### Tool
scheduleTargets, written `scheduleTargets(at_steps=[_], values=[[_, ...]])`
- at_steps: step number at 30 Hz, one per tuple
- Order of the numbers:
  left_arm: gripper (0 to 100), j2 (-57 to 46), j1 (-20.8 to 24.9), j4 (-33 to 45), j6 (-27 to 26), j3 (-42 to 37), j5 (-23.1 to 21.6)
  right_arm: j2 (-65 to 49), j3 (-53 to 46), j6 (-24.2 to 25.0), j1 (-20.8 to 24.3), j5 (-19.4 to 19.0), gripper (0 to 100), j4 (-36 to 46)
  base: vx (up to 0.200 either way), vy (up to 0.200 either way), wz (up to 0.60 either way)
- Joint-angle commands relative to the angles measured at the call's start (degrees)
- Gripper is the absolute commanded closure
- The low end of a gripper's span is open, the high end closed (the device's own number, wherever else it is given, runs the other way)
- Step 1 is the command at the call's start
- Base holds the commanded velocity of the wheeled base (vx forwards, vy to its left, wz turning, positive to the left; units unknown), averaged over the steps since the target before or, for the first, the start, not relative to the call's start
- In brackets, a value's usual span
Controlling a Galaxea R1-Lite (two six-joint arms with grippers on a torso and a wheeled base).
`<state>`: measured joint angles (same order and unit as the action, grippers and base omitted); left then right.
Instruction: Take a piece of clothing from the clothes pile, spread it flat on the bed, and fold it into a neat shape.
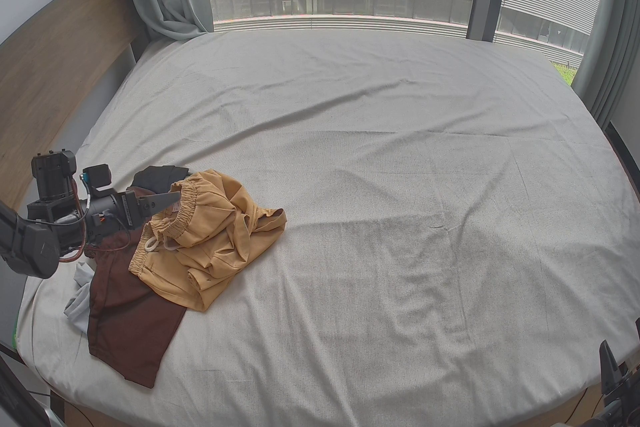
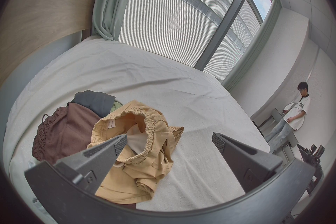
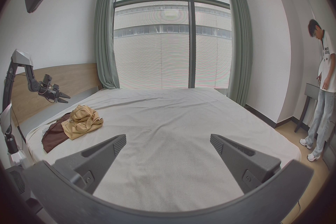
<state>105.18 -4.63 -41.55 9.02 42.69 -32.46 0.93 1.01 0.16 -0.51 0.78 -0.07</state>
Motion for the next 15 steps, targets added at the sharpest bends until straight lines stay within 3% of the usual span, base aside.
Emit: scheduleTargets(at_steps=[1,15], values=[[0,2.9,0.9,0.0,0.1,2.0,0.0,-0.8,-0.8,0.0,0.0,0.0,0,0.0,0.0,0.0,0.0],[0,8.6,2.9,-0.1,0.1,6.7,0.2,-0.8,-0.8,0.0,0.0,0.0,0,0.0,0.0,0.0,0.0]])
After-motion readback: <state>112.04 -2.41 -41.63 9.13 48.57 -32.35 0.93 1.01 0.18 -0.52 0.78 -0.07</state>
